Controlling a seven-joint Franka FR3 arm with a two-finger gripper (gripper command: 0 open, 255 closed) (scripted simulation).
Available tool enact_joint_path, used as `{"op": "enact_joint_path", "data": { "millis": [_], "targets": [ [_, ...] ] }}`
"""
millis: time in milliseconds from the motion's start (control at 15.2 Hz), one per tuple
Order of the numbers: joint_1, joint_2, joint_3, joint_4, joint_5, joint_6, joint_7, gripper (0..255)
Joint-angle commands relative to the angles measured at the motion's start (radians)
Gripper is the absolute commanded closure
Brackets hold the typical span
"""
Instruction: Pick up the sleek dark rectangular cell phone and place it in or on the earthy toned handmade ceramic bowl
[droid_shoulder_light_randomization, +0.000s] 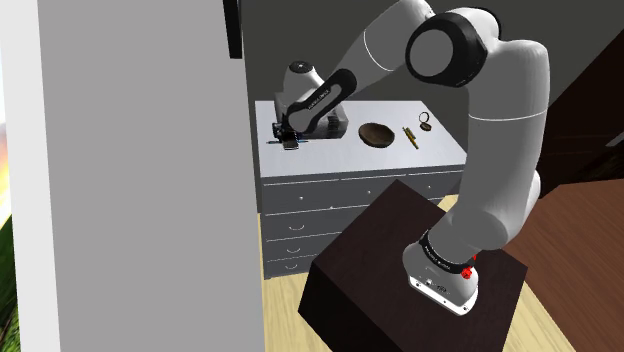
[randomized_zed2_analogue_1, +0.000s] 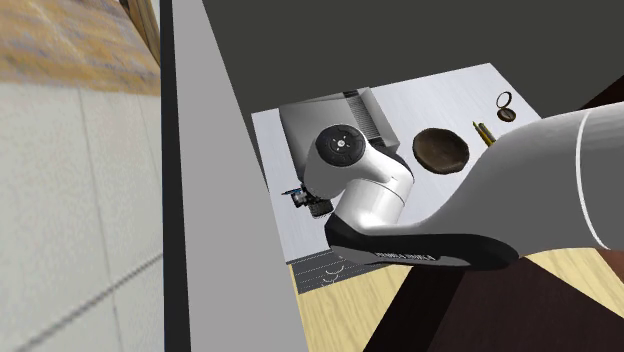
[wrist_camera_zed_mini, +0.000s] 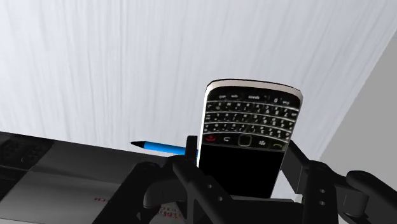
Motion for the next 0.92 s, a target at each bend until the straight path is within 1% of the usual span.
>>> {"op": "enact_joint_path", "data": {
  "millis": [0, 594, 858],
  "targets": [
    [-0.003, -0.019, 0.005, -0.001, 0.005, -0.019, -0.005, 255],
    [-0.016, -0.104, 0.024, -0.004, 0.031, -0.100, -0.032, 255],
    [-0.093, -0.157, 0.021, -0.091, 0.054, -0.056, -0.125, 255]
  ]
}}
